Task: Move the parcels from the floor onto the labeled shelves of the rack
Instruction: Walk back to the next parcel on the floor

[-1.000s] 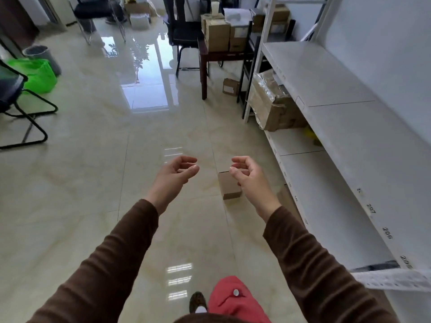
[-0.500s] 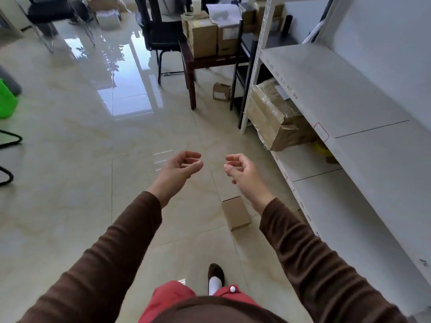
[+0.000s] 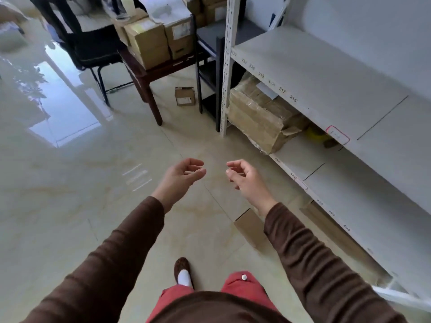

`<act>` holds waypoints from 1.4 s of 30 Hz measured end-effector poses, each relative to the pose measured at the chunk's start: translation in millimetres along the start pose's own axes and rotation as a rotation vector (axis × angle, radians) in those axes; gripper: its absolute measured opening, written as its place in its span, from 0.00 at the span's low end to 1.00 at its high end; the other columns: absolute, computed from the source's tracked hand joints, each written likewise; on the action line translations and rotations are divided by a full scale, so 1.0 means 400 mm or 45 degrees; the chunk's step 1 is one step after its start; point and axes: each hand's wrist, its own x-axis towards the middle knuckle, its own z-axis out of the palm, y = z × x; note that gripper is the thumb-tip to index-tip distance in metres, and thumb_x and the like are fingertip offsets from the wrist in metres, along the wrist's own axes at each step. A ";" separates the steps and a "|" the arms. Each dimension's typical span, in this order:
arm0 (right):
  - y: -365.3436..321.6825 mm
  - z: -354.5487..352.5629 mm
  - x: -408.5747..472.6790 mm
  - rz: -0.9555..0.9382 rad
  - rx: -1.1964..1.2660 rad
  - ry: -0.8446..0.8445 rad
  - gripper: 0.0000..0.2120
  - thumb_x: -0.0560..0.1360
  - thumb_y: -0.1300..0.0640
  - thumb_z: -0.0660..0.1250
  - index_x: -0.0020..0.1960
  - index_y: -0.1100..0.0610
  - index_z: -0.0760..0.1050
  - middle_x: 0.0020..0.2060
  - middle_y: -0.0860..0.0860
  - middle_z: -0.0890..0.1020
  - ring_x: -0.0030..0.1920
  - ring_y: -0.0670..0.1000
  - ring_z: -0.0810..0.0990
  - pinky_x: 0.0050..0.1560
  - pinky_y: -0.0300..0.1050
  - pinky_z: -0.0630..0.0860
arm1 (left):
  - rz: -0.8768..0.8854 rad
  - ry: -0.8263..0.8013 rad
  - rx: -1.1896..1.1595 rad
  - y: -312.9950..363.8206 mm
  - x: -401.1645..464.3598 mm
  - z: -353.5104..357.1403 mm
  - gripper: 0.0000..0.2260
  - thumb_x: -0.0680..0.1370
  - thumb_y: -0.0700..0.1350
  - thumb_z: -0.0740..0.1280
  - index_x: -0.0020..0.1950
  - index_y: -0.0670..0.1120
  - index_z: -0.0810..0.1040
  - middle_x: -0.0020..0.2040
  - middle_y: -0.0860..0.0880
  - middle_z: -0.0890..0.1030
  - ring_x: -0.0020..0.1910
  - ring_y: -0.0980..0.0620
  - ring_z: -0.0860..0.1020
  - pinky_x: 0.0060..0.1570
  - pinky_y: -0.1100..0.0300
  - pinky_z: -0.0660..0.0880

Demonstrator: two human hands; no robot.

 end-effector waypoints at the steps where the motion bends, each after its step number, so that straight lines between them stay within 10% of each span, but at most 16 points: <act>1: -0.005 0.012 0.016 0.019 0.015 0.039 0.11 0.75 0.48 0.68 0.56 0.49 0.80 0.46 0.47 0.81 0.48 0.47 0.80 0.51 0.44 0.76 | 0.005 -0.056 0.040 0.008 0.038 -0.015 0.10 0.81 0.46 0.71 0.62 0.47 0.81 0.51 0.51 0.81 0.50 0.52 0.79 0.52 0.59 0.75; 25: 0.168 -0.139 0.189 0.572 0.837 1.324 0.06 0.80 0.58 0.67 0.55 0.56 0.81 0.46 0.51 0.80 0.44 0.49 0.77 0.42 0.40 0.73 | 0.280 -1.375 0.827 0.237 0.662 0.435 0.10 0.81 0.45 0.70 0.62 0.47 0.81 0.51 0.50 0.81 0.49 0.51 0.78 0.52 0.58 0.74; 34: 0.267 -0.006 0.224 0.783 1.158 1.920 0.04 0.79 0.58 0.68 0.50 0.51 0.80 0.45 0.48 0.81 0.45 0.49 0.78 0.50 0.45 0.74 | 0.294 -1.961 1.204 0.138 0.753 0.643 0.12 0.76 0.51 0.72 0.59 0.51 0.81 0.57 0.49 0.84 0.54 0.50 0.80 0.54 0.55 0.74; 42: 0.459 0.155 0.318 0.909 1.502 2.131 0.11 0.82 0.56 0.67 0.63 0.55 0.77 0.51 0.50 0.80 0.48 0.49 0.78 0.50 0.46 0.76 | 0.121 -2.022 1.326 -0.106 0.835 0.687 0.20 0.71 0.54 0.70 0.61 0.48 0.80 0.58 0.46 0.82 0.56 0.48 0.79 0.54 0.56 0.74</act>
